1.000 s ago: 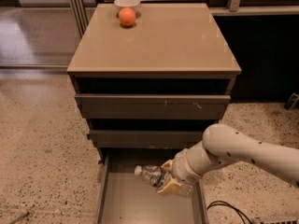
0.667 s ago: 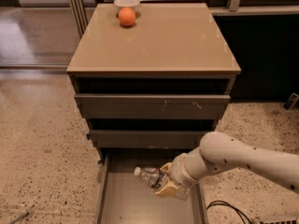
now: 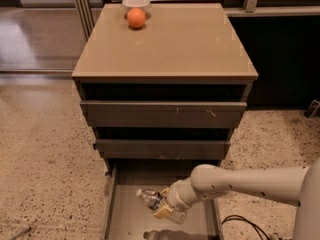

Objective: Place water bottle into bottom drawer

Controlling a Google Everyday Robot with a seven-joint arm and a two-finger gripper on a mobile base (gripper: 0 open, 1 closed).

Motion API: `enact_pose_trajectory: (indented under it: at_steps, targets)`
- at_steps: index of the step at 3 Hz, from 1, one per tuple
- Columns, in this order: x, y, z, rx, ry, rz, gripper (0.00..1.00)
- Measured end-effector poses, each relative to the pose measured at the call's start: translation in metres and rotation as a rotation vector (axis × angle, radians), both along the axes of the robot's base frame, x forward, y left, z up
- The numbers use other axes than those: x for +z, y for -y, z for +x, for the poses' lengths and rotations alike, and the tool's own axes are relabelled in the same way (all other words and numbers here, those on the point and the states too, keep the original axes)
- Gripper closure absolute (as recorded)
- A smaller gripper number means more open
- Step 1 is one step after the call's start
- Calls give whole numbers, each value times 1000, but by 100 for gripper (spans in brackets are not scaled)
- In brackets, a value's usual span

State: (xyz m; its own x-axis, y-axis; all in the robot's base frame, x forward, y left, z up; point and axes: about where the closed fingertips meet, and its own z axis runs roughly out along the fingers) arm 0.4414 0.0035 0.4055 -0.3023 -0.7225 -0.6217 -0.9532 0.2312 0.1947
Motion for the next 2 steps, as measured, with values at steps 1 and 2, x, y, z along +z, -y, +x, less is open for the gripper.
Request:
enact_pose_trajectory:
  at_steps: [1, 2]
  targets:
    - [0, 0, 0, 0, 0, 0, 100]
    - [-21, -4, 10, 13, 36, -35, 100]
